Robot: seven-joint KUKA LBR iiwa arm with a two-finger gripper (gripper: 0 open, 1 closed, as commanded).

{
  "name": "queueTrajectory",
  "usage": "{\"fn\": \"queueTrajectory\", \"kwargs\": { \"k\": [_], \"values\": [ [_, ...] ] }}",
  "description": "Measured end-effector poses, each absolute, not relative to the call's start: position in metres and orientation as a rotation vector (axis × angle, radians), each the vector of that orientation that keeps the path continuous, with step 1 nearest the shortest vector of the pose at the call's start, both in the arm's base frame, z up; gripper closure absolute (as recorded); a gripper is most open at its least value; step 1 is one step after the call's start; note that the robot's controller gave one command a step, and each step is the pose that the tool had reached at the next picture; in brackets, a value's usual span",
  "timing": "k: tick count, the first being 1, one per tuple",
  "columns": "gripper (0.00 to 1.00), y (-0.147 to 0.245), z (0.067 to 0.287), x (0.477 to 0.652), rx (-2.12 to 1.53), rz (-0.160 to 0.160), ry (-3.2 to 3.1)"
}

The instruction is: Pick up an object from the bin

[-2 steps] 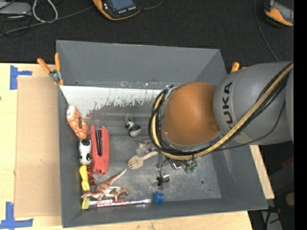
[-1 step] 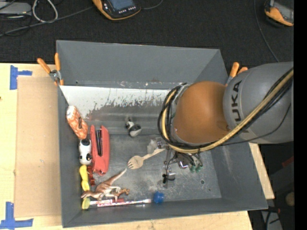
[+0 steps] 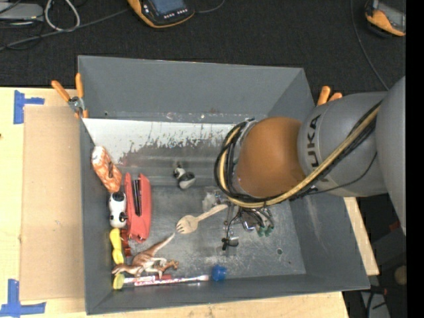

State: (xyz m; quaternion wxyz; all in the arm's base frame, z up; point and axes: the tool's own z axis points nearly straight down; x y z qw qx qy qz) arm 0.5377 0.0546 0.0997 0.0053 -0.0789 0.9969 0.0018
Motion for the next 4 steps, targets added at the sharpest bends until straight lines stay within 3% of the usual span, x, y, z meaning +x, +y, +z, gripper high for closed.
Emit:
{"fn": "queueTrajectory", "kwargs": {
  "k": [1,2,3,4],
  "values": [
    [0.0,0.043,0.075,0.57,-0.179,0.007,3.126],
    [1.0,0.052,0.07,0.546,-0.188,0.009,3.136],
    [1.0,0.052,0.07,0.546,-0.186,0.009,3.136],
    [1.0,0.045,0.152,0.536,-0.166,0.009,3.142]
  ]
}}
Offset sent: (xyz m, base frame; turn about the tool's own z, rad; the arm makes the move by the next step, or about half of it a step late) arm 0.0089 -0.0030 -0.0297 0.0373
